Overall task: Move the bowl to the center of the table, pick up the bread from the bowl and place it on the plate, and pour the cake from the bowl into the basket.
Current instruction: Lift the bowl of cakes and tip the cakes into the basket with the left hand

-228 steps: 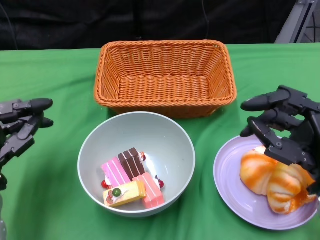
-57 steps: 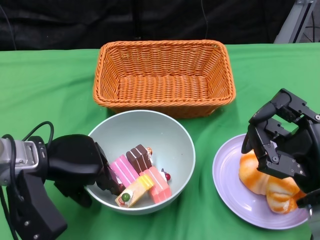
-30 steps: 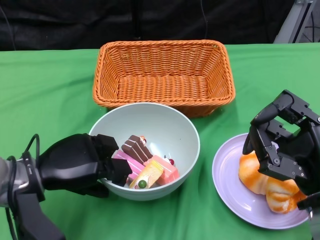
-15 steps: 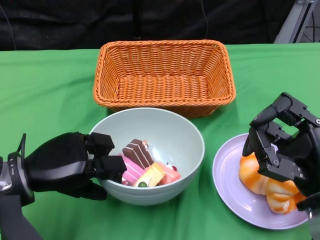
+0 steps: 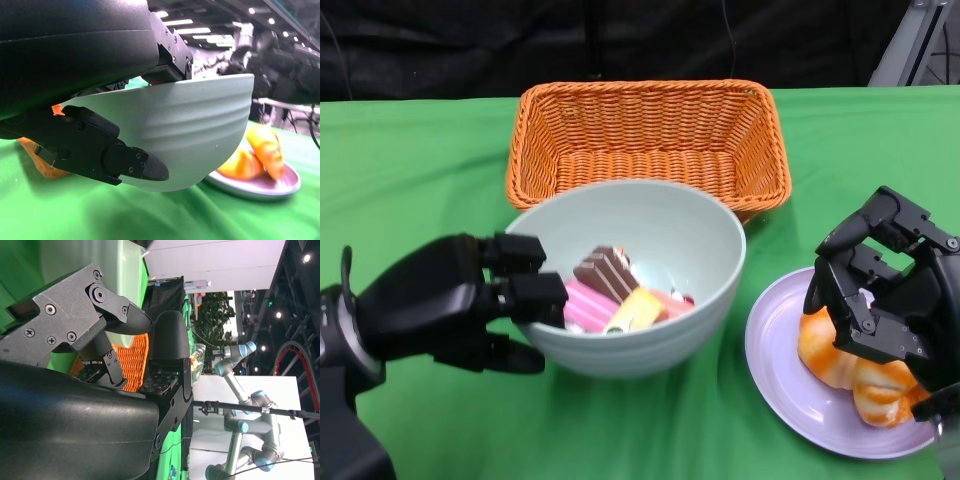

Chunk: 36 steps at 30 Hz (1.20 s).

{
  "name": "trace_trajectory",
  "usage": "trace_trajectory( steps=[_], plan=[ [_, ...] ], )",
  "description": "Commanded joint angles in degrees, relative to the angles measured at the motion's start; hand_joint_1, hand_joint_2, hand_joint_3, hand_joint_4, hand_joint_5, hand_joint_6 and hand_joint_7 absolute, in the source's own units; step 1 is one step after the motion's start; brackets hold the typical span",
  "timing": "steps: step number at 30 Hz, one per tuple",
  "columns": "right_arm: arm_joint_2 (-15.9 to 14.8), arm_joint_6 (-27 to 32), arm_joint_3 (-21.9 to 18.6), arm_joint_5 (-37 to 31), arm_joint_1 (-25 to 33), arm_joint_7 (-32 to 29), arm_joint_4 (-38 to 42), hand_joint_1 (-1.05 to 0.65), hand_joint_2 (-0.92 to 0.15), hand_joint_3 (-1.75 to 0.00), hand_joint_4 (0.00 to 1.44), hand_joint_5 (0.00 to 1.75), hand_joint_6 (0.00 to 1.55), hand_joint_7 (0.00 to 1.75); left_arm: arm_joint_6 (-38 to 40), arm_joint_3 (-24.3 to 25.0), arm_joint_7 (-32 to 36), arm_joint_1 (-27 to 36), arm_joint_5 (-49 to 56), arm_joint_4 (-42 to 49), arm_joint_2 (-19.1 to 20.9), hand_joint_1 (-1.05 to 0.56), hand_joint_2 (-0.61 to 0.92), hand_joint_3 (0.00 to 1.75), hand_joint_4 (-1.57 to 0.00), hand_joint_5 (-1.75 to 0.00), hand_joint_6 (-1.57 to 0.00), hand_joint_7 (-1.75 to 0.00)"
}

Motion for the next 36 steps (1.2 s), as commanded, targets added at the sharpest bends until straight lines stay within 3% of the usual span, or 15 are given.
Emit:
trace_trajectory(
  steps=[1, 3, 5, 11, 23, 28, 36],
  plan=[
    [-0.94, -0.71, -0.19, 0.05, -0.38, 0.49, 0.65, -0.15, -0.55, -1.03, 0.71, 1.72, 0.61, 1.41, -0.94, 3.54, -3.96, 0.25, -4.29, 0.73, -0.84, -0.21, 0.92, 0.24, -0.73, -1.75, -0.76, -1.29],
    [-1.11, -0.79, 0.15, -0.52, -0.16, 0.79, 1.13, -0.12, -0.56, -1.04, 0.68, 1.71, 0.59, 1.40, -0.82, 5.63, -7.36, -0.46, -8.00, 2.85, -2.93, -0.17, 0.92, 0.55, -0.73, -1.75, -0.74, -1.32],
    [-1.10, -0.86, 0.21, -0.81, -0.10, 0.87, 1.28, -0.11, -0.56, -1.04, 0.68, 1.70, 0.58, 1.40, -1.03, 7.18, -10.61, -0.32, -10.22, 3.50, -3.74, -0.16, 0.92, 0.62, -0.73, -1.75, -0.73, -1.33],
    [-1.23, -2.95, 1.36, -4.26, 0.13, 0.57, 2.42, -0.11, -0.57, -1.04, 0.67, 1.70, 0.58, 1.42, 0.45, 11.37, -20.27, -2.52, -17.41, 7.38, -8.56, -0.12, 0.88, 0.63, -0.70, -1.70, -0.72, -1.24],
    [-1.24, -6.44, 3.29, -9.21, 0.19, -0.90, 5.16, -0.16, -0.54, -0.99, 0.76, 1.65, 0.64, 1.41, 4.90, 18.89, -37.88, -5.98, -29.72, 10.70, -17.57, -0.13, 0.86, 0.61, -0.69, -1.75, -0.70, -1.28],
    [-1.56, -9.07, 4.11, -11.34, -0.19, -1.16, 7.27, -0.19, -0.53, -0.98, 0.78, 1.65, 0.66, 1.42, 9.42, 21.83, -44.64, -8.06, -33.95, 12.02, -21.13, -0.15, 0.75, 0.81, -0.72, -1.72, -0.72, -1.29],
    [-2.27, -12.13, 4.60, -12.06, -1.01, -0.62, 11.16, -0.18, -0.52, -0.95, 0.80, 1.62, 0.68, 1.41, 16.53, 26.78, -51.52, -10.89, -38.81, 15.13, -26.55, -0.14, 0.65, 0.99, -0.75, -1.74, -0.69, -1.44]
  ],
)
